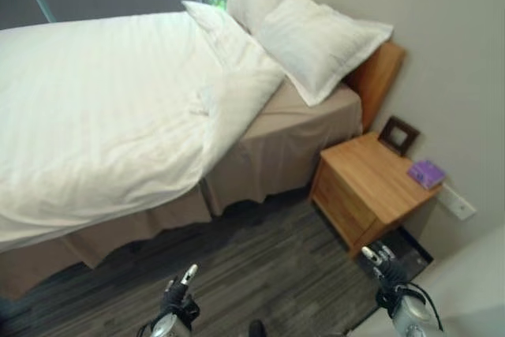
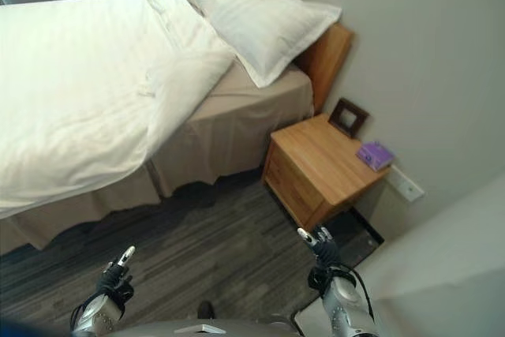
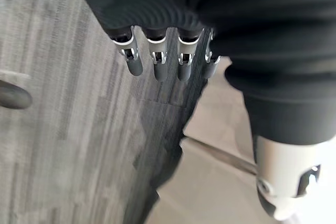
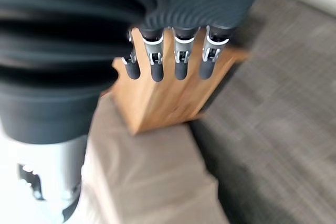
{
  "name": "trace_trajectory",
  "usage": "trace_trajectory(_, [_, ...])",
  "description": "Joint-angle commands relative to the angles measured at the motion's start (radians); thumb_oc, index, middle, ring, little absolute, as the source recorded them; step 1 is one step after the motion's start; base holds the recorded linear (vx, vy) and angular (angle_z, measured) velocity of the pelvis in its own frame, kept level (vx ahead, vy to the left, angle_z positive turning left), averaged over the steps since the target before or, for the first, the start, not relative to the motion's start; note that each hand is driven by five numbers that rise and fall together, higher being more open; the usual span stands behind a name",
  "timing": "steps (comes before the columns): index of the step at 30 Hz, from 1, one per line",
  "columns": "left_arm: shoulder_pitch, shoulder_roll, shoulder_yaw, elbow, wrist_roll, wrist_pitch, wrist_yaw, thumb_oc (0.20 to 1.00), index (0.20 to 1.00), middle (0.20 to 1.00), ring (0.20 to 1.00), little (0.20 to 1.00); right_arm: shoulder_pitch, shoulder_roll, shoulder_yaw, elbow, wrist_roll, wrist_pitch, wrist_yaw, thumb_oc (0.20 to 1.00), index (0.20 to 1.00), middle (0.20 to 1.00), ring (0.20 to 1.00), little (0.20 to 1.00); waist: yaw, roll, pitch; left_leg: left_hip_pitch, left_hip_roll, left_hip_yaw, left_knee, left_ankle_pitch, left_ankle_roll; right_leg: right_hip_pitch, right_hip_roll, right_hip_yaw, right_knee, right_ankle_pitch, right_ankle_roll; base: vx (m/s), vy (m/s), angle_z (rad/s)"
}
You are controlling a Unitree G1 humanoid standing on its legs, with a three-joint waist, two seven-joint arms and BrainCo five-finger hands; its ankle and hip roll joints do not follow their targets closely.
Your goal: Making the bed.
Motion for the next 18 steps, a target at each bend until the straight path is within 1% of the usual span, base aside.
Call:
trace_trajectory(1, [-0.071, 0.020, 0.015, -0.064, 0.032, -0.028, -0.009, 1.000, 1.000, 1.000, 1.000, 1.000, -0.021, -0.036, -0.009, -0.027, 0.014, -0.030, 0.015, 1.000, 1.000, 1.000, 1.000, 1.000, -0.046, 0.035, 0.050, 0.050, 0.100, -0.059, 0.003, 0.018, -0.076, 0.090, -0.003, -0.077, -0.434, 0.289, 0.013, 0.39, 0.063, 0.57])
trace_trajectory(2, [-0.076, 0.018, 0.011, -0.072, 0.020, -0.032, -0.019, 1.000, 1.000, 1.000, 1.000, 1.000, -0.016, -0.039, -0.008, -0.026, 0.004, -0.029, 0.021, 1.000, 1.000, 1.000, 1.000, 1.000, -0.054, 0.029, 0.045, 0.059, 0.090, -0.071, 0.001, 0.009, -0.078, 0.090, 0.003, -0.075, -0.502, 0.282, 0.015, 0.19, 0.012, 0.67])
trace_trajectory(3, [-0.075, 0.018, 0.011, -0.072, 0.020, -0.032, -0.019, 1.000, 1.000, 1.000, 1.000, 1.000, -0.015, -0.040, -0.008, -0.026, 0.004, -0.029, 0.021, 1.000, 1.000, 1.000, 1.000, 1.000, -0.057, 0.029, 0.048, 0.062, 0.091, -0.075, 0.001, 0.008, -0.078, 0.096, 0.003, -0.079, -0.503, 0.281, 0.015, 0.21, 0.002, 0.47])
trace_trajectory(4, [-0.080, 0.010, -0.001, -0.093, 0.009, -0.038, -0.020, 1.000, 1.000, 1.000, 1.000, 1.000, -0.008, -0.044, -0.005, -0.030, -0.004, -0.028, 0.022, 1.000, 1.000, 1.000, 1.000, 1.000, -0.065, 0.021, 0.042, 0.074, 0.080, -0.085, -0.001, -0.005, -0.082, 0.101, 0.008, -0.078, -0.602, 0.277, 0.018, 0.11, -0.001, 0.70])
trace_trajectory(5, [-0.080, 0.010, -0.001, -0.094, 0.009, -0.038, -0.020, 1.000, 1.000, 1.000, 1.000, 1.000, -0.008, -0.044, -0.005, -0.030, -0.004, -0.028, 0.022, 1.000, 1.000, 1.000, 1.000, 1.000, -0.066, 0.021, 0.042, 0.075, 0.080, -0.085, -0.001, -0.005, -0.082, 0.102, 0.008, -0.079, -0.603, 0.277, 0.018, 0.36, -0.011, 0.85])
trace_trajectory(6, [-0.086, 0.002, -0.014, -0.098, 0.011, -0.035, -0.021, 1.000, 1.000, 1.000, 1.000, 1.000, -0.005, -0.045, 0.001, -0.024, -0.006, -0.021, 0.021, 1.000, 1.000, 1.000, 1.000, 1.000, -0.063, -0.005, 0.026, 0.100, 0.061, -0.090, 0.002, -0.034, -0.091, 0.166, 0.006, -0.114, -0.830, 0.255, 0.017, 0.25, -0.010, 0.78])
trace_trajectory(7, [-0.086, 0.002, -0.014, -0.099, 0.011, -0.035, -0.021, 1.000, 1.000, 1.000, 1.000, 1.000, -0.005, -0.045, 0.001, -0.024, -0.006, -0.021, 0.021, 1.000, 1.000, 1.000, 1.000, 1.000, -0.064, -0.005, 0.028, 0.102, 0.062, -0.091, 0.002, -0.035, -0.091, 0.170, 0.007, -0.116, -0.834, 0.256, 0.017, 0.31, -0.030, 0.34])
trace_trajectory(8, [-0.083, 0.003, -0.010, -0.092, 0.019, -0.036, -0.021, 1.000, 1.000, 1.000, 1.000, 1.000, -0.005, -0.049, 0.007, -0.017, -0.017, -0.019, 0.025, 1.000, 1.000, 1.000, 1.000, 1.000, -0.051, -0.014, 0.021, 0.099, 0.060, -0.084, 0.004, -0.036, -0.095, 0.206, 0.009, -0.130, -0.881, 0.244, 0.007, 0.14, -0.072, 0.05])
trace_trajectory(9, [-0.066, -0.003, -0.008, -0.083, 0.022, -0.031, -0.026, 1.000, 1.000, 1.000, 1.000, 1.000, -0.016, -0.054, 0.016, -0.020, -0.014, -0.021, 0.025, 1.000, 1.000, 1.000, 1.000, 1.000, -0.023, -0.022, 0.000, 0.086, 0.062, -0.079, 0.004, -0.036, -0.097, 0.259, 0.014, -0.122, -0.947, 0.233, 0.006, 0.19, -0.102, 0.04])
trace_trajectory(10, [-0.050, -0.007, -0.001, -0.074, 0.017, -0.034, -0.027, 1.000, 1.000, 1.000, 1.000, 1.000, -0.022, -0.057, 0.016, -0.018, -0.002, -0.026, 0.026, 1.000, 1.000, 1.000, 1.000, 1.000, -0.018, -0.026, -0.012, 0.085, 0.059, -0.087, 0.000, -0.036, -0.097, 0.276, 0.028, -0.098, -0.982, 0.233, 0.004, 0.13, -0.082, -0.09])
trace_trajectory(13, [-0.028, -0.011, 0.016, -0.048, 0.012, -0.034, -0.024, 1.000, 1.000, 1.000, 1.000, 1.000, -0.025, -0.066, 0.010, -0.031, 0.007, -0.031, 0.028, 1.000, 1.000, 1.000, 1.000, 1.000, -0.007, -0.023, -0.025, 0.087, 0.061, -0.088, -0.005, -0.037, -0.099, 0.296, 0.030, -0.103, -1.011, 0.238, 0.000, 0.12, -0.047, -0.26])
trace_trajectory(14, [-0.011, -0.018, 0.015, -0.029, 0.024, -0.022, -0.031, 1.000, 1.000, 1.000, 1.000, 1.000, -0.016, -0.074, -0.004, -0.041, 0.009, -0.036, 0.023, 1.000, 1.000, 1.000, 1.000, 1.000, -0.007, -0.021, -0.035, 0.087, 0.063, -0.088, -0.007, -0.041, -0.101, 0.308, 0.038, -0.094, -1.030, 0.237, -0.007, 0.13, -0.039, -0.27])
trace_trajectory(18, [-0.007, -0.019, 0.016, -0.019, 0.044, -0.012, -0.037, 1.000, 1.000, 1.000, 1.000, 1.000, -0.005, -0.071, -0.019, -0.035, 0.015, -0.035, 0.022, 1.000, 1.000, 1.000, 1.000, 1.000, -0.007, -0.019, -0.037, 0.093, 0.065, -0.091, -0.007, -0.043, -0.103, 0.321, 0.044, -0.092, -1.036, 0.231, -0.012, 0.08, -0.033, -0.14])
